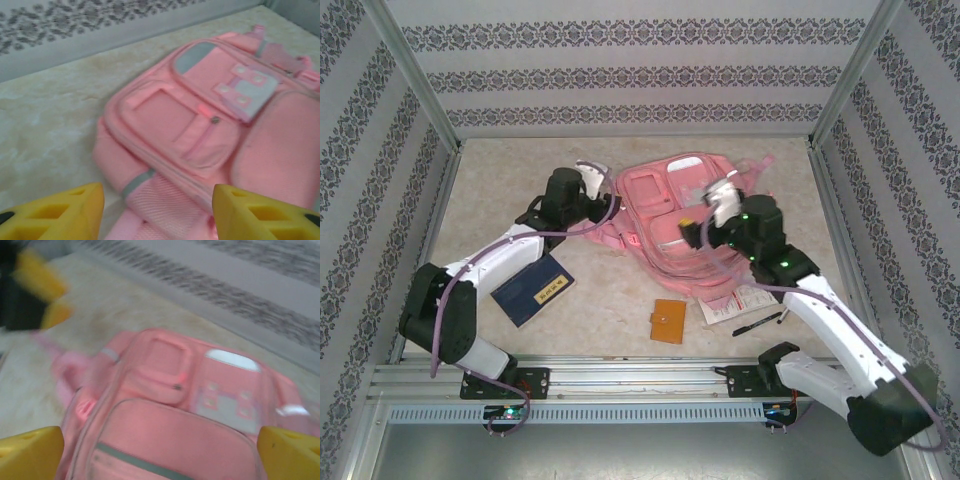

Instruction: Pack the student bag

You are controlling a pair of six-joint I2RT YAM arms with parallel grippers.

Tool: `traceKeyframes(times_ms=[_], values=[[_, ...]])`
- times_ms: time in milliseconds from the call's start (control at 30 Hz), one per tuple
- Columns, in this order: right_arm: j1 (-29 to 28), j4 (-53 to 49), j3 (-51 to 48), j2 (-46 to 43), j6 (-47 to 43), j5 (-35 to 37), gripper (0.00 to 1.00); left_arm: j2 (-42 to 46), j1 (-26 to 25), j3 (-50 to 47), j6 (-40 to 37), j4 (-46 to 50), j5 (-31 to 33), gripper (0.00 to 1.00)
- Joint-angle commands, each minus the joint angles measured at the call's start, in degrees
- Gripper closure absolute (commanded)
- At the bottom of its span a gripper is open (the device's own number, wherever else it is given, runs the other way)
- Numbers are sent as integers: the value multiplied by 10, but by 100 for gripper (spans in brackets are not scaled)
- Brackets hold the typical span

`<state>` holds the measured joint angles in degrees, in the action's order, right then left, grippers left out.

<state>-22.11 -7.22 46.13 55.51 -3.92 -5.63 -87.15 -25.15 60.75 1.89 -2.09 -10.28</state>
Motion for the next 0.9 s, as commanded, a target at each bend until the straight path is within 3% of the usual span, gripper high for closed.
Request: traceKeyframes(times_ms=[0,67,233,333,500,667,767,867], values=[[72,-64,-14,-12,284,37,2,-22,-48,56,55,212,-25,41],[123,-119,-16,-6,351,12,2,-46,-94,96,37,264,-27,38],[187,-249,-30,0,436,28,2,-111,-201,150,-79,279,62,31],[196,-281,-45,-4,456,52,7,-174,-217,200,-100,293,80,27],[199,-319,-67,-20,464,39,8,-245,-243,250,-144,288,51,19],[200,-343,-85,-41,442,12,13,-307,-253,314,-152,300,119,17],[200,-341,-90,-52,414,-31,17,-345,-253,366,-162,325,163,22],[200,-340,-89,-54,389,-75,22,-363,-252,383,-196,328,167,47]])
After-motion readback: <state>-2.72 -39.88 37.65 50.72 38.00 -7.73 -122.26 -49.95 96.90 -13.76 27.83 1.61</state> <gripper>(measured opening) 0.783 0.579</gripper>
